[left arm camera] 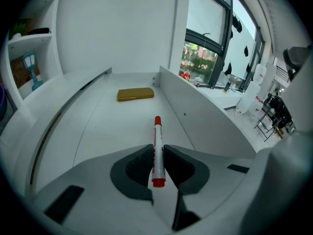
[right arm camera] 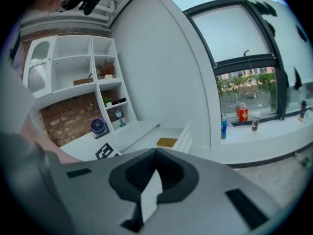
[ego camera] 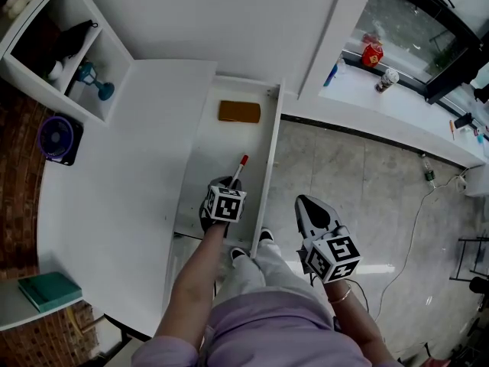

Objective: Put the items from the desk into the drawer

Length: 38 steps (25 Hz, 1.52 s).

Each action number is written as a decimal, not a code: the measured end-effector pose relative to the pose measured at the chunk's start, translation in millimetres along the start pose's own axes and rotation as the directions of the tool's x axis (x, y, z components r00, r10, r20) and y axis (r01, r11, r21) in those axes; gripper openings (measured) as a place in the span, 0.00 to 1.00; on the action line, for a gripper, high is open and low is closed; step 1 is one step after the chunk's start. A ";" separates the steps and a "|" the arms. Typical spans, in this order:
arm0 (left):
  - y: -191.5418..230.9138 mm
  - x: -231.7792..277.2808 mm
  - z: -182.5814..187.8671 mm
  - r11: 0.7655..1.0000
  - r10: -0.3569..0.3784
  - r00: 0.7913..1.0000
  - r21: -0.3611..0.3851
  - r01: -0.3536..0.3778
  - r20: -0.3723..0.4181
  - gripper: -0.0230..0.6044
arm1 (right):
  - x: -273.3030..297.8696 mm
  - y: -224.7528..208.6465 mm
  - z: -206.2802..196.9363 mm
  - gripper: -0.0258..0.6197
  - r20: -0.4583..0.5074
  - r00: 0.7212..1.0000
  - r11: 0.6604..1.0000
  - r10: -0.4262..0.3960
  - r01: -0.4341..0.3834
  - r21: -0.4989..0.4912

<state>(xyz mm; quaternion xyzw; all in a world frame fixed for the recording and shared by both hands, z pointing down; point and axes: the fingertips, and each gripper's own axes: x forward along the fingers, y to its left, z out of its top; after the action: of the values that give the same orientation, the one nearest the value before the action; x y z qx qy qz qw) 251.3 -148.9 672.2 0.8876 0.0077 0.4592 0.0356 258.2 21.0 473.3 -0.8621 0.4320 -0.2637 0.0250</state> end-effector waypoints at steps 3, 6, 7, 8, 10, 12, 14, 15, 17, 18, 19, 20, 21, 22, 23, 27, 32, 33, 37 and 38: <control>-1.2 5.6 -5.0 1.000 -0.007 1.000 0.001 0.007 -0.021 0.14 | 0.3 -4.1 -0.7 0.04 -0.004 1.000 1.000 -0.008 0.008 0.003; -2.4 11.0 -10.6 1.000 -0.015 0.999 0.003 0.015 -0.042 0.14 | 0.5 -7.5 -1.6 0.04 -0.009 1.000 1.000 -0.016 0.016 0.007; -2.6 12.7 -12.2 1.000 -0.017 0.999 0.002 0.017 -0.047 0.14 | 1.0 -8.3 -1.8 0.04 -0.009 1.000 1.000 -0.018 0.018 0.007; -2.5 14.2 -13.8 1.000 -0.019 0.998 0.001 0.019 -0.052 0.14 | 1.6 -9.0 -2.0 0.04 -0.010 1.000 1.000 -0.019 0.019 0.007; -1.8 16.6 -17.4 1.000 -0.020 0.998 0.003 0.020 -0.061 0.14 | 2.9 -9.8 -2.3 0.04 -0.011 1.000 1.000 -0.021 0.021 0.008; -1.1 18.7 -21.5 1.000 -0.020 0.997 0.006 0.020 -0.072 0.14 | 3.7 -10.2 -2.4 0.04 -0.013 1.000 1.000 -0.022 0.023 0.010; -1.0 20.9 -25.6 1.000 -0.019 0.996 0.008 0.020 -0.083 0.14 | 4.2 -10.9 -2.5 0.04 -0.015 1.000 1.000 -0.023 0.023 0.011; -1.1 22.2 -27.3 1.000 -0.020 0.996 0.008 0.021 -0.087 0.14 | 4.5 -11.5 -2.7 0.04 -0.017 1.000 1.000 -0.023 0.023 0.011; -1.6 24.5 -30.6 1.000 -0.024 0.995 0.007 0.024 -0.097 0.14 | 5.0 -12.8 -3.5 0.04 -0.018 1.000 1.000 -0.024 0.024 0.012; -1.6 25.5 -32.1 1.000 -0.025 0.994 0.007 0.026 -0.103 0.14 | 5.1 -13.4 -3.7 0.04 -0.018 1.000 1.000 -0.025 0.025 0.013; -1.5 26.3 -33.6 1.000 -0.026 0.994 0.008 0.027 -0.108 0.14 | 5.0 -13.9 -3.7 0.04 -0.018 0.999 1.000 -0.027 0.027 0.015; -1.3 27.0 -35.0 1.000 -0.025 0.993 0.009 0.027 -0.112 0.14 | 4.9 -14.4 -3.7 0.04 -0.018 0.999 0.999 -0.029 0.029 0.015; -1.0 27.7 -36.2 1.000 -0.024 0.993 0.011 0.026 -0.116 0.14 | 4.9 -14.8 -3.5 0.04 -0.018 0.999 0.999 -0.030 0.030 0.015; -0.7 28.2 -37.1 1.000 -0.022 0.993 0.013 0.024 -0.118 0.14 | 4.9 -15.1 -3.4 0.04 -0.019 0.999 0.999 -0.031 0.031 0.015; -0.4 28.6 -37.7 1.000 -0.021 0.993 0.015 0.023 -0.119 0.14 | 4.9 -15.4 -3.5 0.04 -0.020 0.999 0.999 -0.031 0.031 0.015; -0.2 29.3 -37.9 1.000 -0.023 0.993 0.018 0.025 -0.120 0.14 | 4.4 -16.2 -4.3 0.04 -0.023 0.999 0.999 -0.031 0.031 0.016; 0.5 30.3 -38.1 1.000 -0.025 0.992 0.001 0.025 -0.120 0.17 | 4.7 -15.1 -4.1 0.04 -0.021 1.000 1.000 -0.020 0.021 0.013; 0.7 29.9 -38.3 1.000 -0.027 0.992 -0.006 0.026 -0.121 0.19 | 4.7 -14.5 -3.7 0.04 -0.021 1.000 1.000 -0.017 0.017 0.012; 3.0 23.0 -33.7 0.999 -0.026 0.995 -0.021 0.024 -0.098 0.19 | 4.5 -11.7 -1.7 0.04 -0.019 1.000 1.000 -0.002 0.003 0.004; 3.6 19.8 -30.6 0.999 -0.024 0.996 -0.024 0.022 -0.085 0.19 | 4.1 -11.3 -1.5 0.04 -0.019 1.000 1.000 0.002 -0.002 0.002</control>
<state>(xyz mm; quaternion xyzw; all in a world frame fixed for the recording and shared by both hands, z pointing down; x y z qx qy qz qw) 237.7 -149.9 706.2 0.8666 0.0142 0.4963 0.0506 267.7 25.3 479.5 -0.8592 0.4328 -0.2722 0.0221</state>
